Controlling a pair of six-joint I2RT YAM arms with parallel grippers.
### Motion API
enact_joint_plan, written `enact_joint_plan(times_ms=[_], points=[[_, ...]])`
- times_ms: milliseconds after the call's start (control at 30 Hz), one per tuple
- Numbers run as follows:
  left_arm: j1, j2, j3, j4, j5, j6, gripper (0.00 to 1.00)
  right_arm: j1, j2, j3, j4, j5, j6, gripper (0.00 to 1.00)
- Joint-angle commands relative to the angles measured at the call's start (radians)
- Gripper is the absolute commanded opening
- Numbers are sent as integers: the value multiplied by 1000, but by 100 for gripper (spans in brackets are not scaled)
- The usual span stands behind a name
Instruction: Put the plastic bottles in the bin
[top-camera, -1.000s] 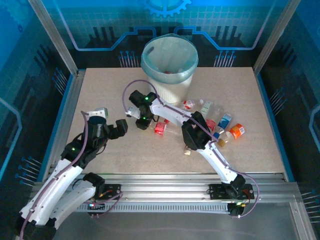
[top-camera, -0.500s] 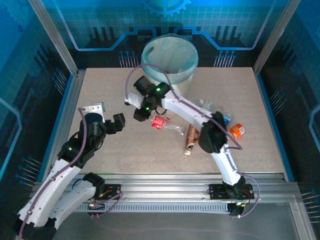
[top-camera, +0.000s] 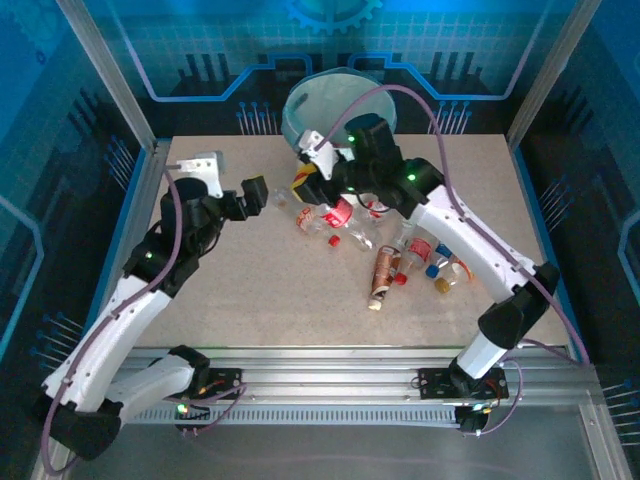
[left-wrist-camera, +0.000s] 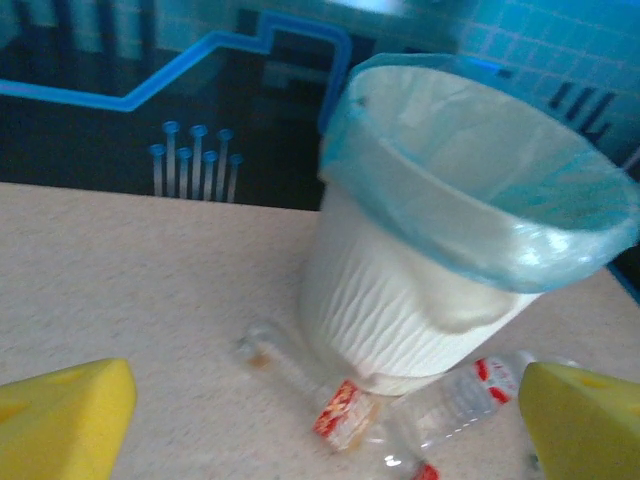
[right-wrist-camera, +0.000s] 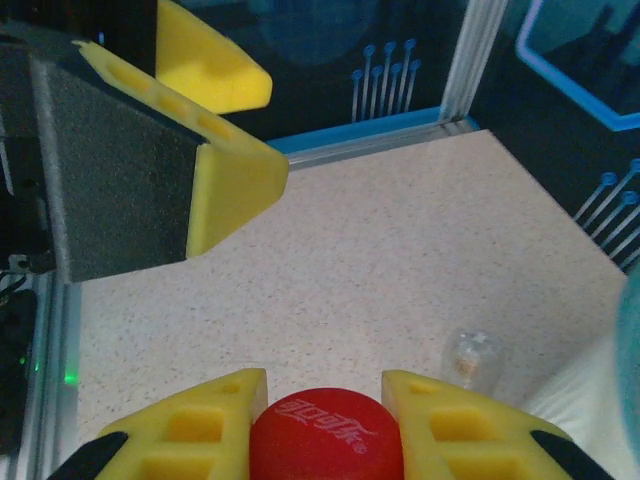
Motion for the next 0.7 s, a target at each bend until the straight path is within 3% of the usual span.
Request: enact_joint_plan(times_ms=[0, 267, 533, 667], points=[[-27, 75, 76, 113, 108, 8, 99, -43, -94, -37, 142, -46, 54, 13], [-79, 237, 238, 181, 110, 29, 99, -117, -197, -47, 359, 15, 107, 14], [-79, 305, 338, 226, 161, -29, 99, -132, -159, 39, 533, 234, 45, 15], [-80, 362, 399, 217, 217, -44, 99, -173, -89, 78, 661, 263, 77, 15]])
